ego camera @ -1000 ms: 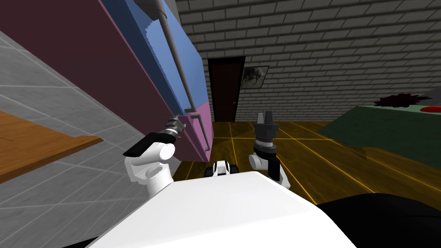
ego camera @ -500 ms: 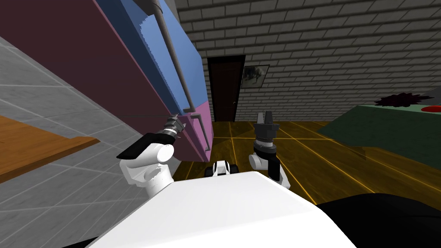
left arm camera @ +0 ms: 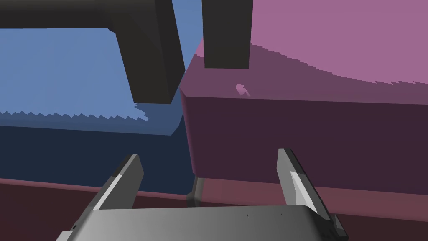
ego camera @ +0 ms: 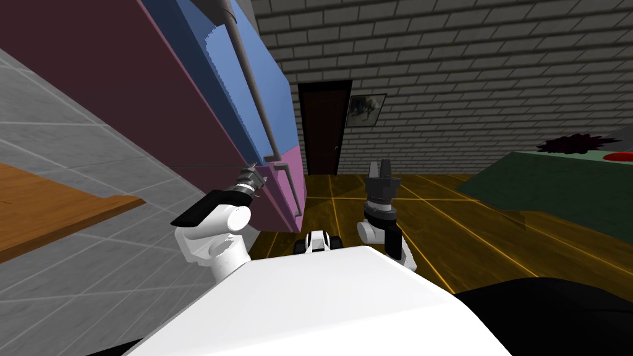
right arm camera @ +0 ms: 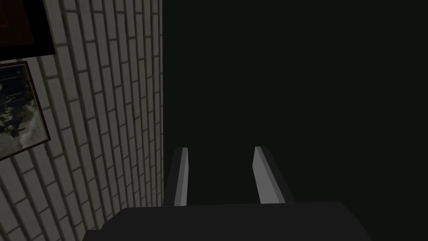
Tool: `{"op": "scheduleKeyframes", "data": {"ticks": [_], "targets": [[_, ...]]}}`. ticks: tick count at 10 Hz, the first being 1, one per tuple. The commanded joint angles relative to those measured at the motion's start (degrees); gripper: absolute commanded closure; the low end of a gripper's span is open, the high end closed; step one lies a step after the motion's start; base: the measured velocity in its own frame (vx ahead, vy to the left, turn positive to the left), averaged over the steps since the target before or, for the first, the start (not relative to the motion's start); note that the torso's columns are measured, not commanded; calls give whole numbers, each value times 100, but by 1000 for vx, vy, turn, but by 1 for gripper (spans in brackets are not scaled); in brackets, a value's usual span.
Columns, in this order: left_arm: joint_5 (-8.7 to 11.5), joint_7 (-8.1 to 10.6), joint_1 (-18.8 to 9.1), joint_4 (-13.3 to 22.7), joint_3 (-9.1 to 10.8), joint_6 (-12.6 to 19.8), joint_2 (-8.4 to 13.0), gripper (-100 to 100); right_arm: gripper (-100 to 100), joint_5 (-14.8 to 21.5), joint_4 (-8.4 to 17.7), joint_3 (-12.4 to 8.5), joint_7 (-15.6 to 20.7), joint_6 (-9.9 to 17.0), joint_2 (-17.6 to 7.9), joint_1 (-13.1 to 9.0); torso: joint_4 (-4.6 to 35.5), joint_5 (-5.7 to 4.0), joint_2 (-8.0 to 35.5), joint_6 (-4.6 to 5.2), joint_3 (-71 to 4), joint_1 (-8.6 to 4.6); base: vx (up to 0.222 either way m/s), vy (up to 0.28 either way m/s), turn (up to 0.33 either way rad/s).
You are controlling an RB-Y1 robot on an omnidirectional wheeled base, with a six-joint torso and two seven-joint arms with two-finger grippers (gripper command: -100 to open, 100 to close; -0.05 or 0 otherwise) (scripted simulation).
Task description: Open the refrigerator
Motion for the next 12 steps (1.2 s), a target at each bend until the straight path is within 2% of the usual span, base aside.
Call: {"op": "scheduleKeyframes", "data": {"ticks": [1, 6, 9, 12], "targets": [[59, 14, -171, -171, 28, -90, 5, -100, 0, 0, 0, 0, 0, 0, 0, 0, -1, 0, -6, 1, -5, 4, 10, -7, 8], [59, 14, -171, -171, 28, -90, 5, -100, 0, 0, 0, 0, 0, 0, 0, 0, 8, -7, -1, 0, -5, -1, 3, -4, -1], [63, 20, -206, -399, 37, -11, -56, -100, 0, 0, 0, 0, 0, 0, 0, 0, 5, -4, -1, -5, -4, 1, 3, -3, 0], [63, 20, -206, -399, 37, -11, -56, -100, 0, 0, 0, 0, 0, 0, 0, 0, 4, -3, 5, -5, -1, 3, 12, -2, -6]]}}
